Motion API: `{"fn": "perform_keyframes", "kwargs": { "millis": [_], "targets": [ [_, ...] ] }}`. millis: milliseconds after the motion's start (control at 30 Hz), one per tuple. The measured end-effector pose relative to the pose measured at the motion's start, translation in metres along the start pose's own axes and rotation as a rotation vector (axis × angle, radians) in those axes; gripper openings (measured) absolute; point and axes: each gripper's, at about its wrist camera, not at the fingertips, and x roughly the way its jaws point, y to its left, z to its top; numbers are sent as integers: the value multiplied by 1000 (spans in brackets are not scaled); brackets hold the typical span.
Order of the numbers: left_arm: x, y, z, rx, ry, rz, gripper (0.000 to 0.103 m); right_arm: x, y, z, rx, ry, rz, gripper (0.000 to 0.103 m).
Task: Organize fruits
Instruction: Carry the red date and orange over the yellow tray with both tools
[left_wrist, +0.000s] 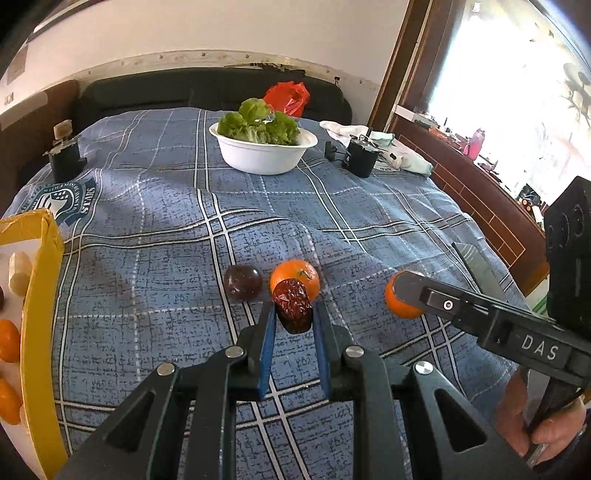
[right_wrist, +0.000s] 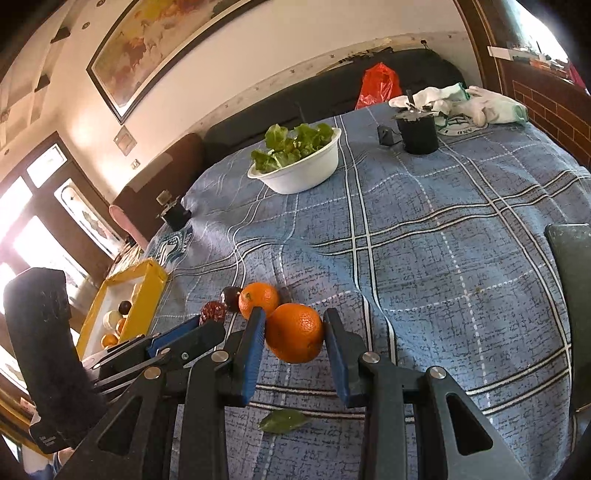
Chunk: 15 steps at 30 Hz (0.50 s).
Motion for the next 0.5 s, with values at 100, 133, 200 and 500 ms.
{"fn": "perform_keyframes", "kwargs": {
  "millis": [100,133,200,500],
  "targets": [
    [0,2,0,-4,3,3,19,1,-1,0,5,3,-2,35],
    [2,3,0,-2,9,6,19,1,-1,0,6,2,-3,35],
    [4,2,-2,4,19,10,19,2,-3,0,11,6,-6,35],
    [3,1,-2,15,18,6,19,6,-9,0,37,26,3,35]
  ]
}}
